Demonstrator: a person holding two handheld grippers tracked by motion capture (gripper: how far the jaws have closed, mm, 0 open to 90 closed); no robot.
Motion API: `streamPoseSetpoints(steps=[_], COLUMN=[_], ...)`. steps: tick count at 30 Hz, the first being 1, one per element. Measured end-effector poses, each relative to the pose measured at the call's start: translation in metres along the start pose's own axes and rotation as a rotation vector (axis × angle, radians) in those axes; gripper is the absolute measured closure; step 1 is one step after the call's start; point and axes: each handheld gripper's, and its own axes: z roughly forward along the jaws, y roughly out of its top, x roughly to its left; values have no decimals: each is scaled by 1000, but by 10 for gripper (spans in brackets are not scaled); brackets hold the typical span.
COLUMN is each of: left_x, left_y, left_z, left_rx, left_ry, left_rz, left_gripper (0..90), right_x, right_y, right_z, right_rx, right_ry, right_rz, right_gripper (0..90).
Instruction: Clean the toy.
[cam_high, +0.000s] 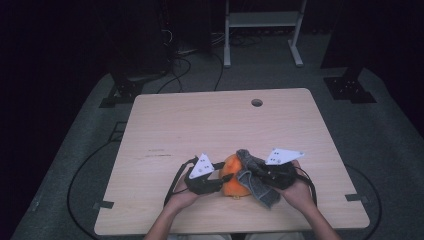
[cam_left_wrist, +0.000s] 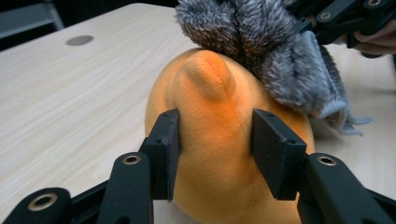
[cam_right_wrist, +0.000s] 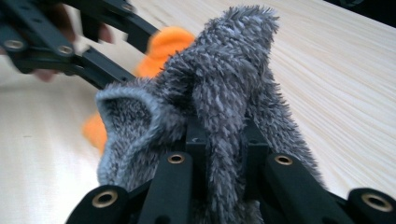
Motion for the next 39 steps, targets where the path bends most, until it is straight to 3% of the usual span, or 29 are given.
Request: streamPoseSetpoints(steps=[1,2,3,5,7,9,10,12,15,16,20,23,25,27,29,31,32,33,34,37,39], left_x=[0,0,1,6,10,12,13,15,7,6,4,4,3,3,3,-1,-4,-7,-9,-2,0], left_y=[1,1,-1,-6,-8,-4,-2,1,-1,-2,-1,-3,-5,-4,0,3,3,3,1,1,1], left_z=[2,2,3,2,0,-5,-9,-16,-8,-5,0,2,3,0,-9,-11,-8,-3,2,5,5], left_rx=[11,11,18,21,28,29,6,-27,39,43,49,51,63,57,-23,-78,-84,-51,-14,-10,0], left_ry=[30,30,41,46,38,35,27,15,26,22,41,40,44,50,92,104,104,96,114,106,120], left_rz=[11,11,8,-20,-38,-44,-57,-67,7,7,13,1,9,23,52,73,98,122,126,31,21], left_gripper=[531,530,530,527,512,424,389,437,583,583,604,605,601,590,511,549,549,575,597,620,620], right_x=[-5,-5,-5,0,12,18,16,5,-14,-14,1,22,35,32,25,22,22,22,22,23,20], right_y=[-3,-3,-4,-6,-5,-3,-3,-6,-18,-18,-11,-2,-4,-5,-6,-7,-7,-8,-9,-6,-8], right_z=[-5,-5,-9,-16,-15,-8,-6,-4,-3,-3,-14,-19,-5,-2,-2,-3,-3,0,2,3,-2], right_rx=[5,5,12,13,28,52,51,43,12,12,2,-31,10,11,7,-1,-1,-3,0,4,12], right_ry=[-41,-41,-73,-64,-48,-62,-59,-66,-69,-69,-130,-80,-83,-71,-52,-28,-28,-21,-21,-45,-71], right_rz=[29,29,23,5,-46,-86,-76,-36,80,80,8,-61,-123,-108,-66,-42,-42,-44,-57,-74,-70], right_gripper=[779,779,781,781,781,779,778,776,775,775,780,779,778,778,778,776,776,776,776,777,778])
